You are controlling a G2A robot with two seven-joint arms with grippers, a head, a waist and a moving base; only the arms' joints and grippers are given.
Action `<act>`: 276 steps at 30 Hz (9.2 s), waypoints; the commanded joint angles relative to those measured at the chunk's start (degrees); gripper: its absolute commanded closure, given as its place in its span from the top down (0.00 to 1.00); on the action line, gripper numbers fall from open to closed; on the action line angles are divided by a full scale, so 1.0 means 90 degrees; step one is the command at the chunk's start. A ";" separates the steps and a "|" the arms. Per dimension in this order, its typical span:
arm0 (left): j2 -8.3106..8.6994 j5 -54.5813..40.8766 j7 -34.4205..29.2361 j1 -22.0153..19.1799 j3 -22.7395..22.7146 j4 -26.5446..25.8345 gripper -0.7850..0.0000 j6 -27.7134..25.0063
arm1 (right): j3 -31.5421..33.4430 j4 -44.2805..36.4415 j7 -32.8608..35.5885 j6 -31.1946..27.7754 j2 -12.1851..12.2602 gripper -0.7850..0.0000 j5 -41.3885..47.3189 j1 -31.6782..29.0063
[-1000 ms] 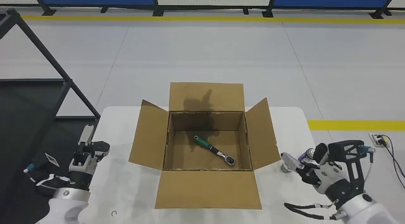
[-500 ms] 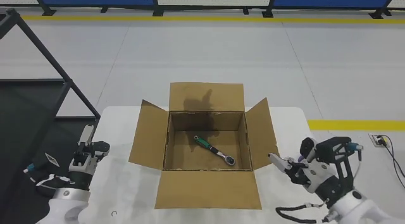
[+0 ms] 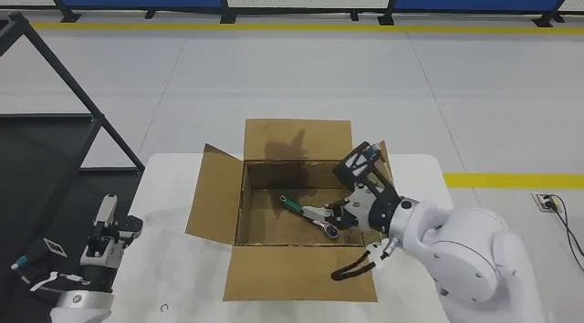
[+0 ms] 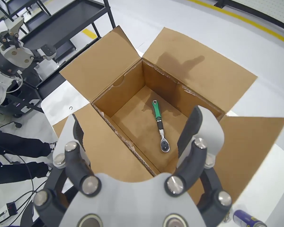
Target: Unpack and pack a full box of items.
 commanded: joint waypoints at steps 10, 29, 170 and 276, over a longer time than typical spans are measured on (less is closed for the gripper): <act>0.0007 0.0036 -0.0103 0.0076 -0.0017 -0.0026 1.00 -0.0085 | -0.1722 0.2199 -0.0520 0.0904 -0.0345 1.00 -0.0450 0.1092; 0.0007 0.0036 -0.0103 0.0076 -0.0017 -0.0026 1.00 -0.0085 | -0.1950 0.2913 -0.0645 0.0733 -0.0440 1.00 -0.0288 0.1319; 0.0007 0.0036 -0.0103 0.0076 -0.0017 -0.0026 1.00 -0.0085 | -0.0903 0.2041 -0.1008 -0.2481 -0.0478 0.00 -0.2169 0.0325; 0.0007 0.0036 -0.0103 0.0076 -0.0017 -0.0026 1.00 -0.0085 | 0.3871 0.0883 -0.0642 0.2881 0.0366 0.00 0.0179 -0.3894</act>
